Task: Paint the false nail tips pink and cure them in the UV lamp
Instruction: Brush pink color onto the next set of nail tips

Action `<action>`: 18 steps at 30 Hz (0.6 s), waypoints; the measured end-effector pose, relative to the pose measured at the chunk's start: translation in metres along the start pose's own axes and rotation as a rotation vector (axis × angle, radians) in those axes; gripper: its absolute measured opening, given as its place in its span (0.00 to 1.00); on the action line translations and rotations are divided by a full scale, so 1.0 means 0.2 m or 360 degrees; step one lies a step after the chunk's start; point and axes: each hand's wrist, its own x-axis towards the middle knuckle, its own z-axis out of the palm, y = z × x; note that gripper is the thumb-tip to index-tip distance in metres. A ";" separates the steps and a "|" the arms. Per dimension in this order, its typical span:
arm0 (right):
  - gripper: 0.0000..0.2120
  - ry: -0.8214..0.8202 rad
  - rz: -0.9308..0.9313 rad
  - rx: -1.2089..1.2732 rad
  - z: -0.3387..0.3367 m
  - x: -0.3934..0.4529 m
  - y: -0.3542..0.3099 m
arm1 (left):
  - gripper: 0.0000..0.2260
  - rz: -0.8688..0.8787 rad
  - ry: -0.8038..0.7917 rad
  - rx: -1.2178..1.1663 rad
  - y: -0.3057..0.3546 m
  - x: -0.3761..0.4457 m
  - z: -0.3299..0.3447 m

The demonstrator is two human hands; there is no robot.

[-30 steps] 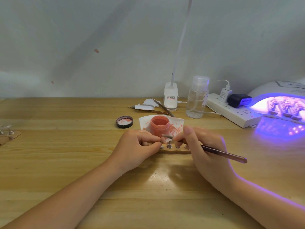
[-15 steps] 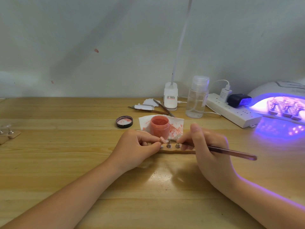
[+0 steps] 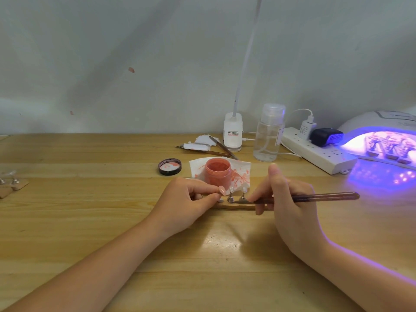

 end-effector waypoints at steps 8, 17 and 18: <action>0.24 -0.0051 0.0041 -0.0025 0.00 0.00 -0.01 | 0.11 0.0014 0.0006 0.0016 0.00 0.01 0.01; 0.25 0.0004 0.0062 0.0024 0.01 0.00 -0.02 | 0.10 -0.0035 0.0066 -0.0140 -0.02 0.01 0.02; 0.25 0.0030 0.0044 0.0039 0.01 0.00 -0.02 | 0.11 -0.0027 0.0073 -0.0150 -0.02 0.01 0.01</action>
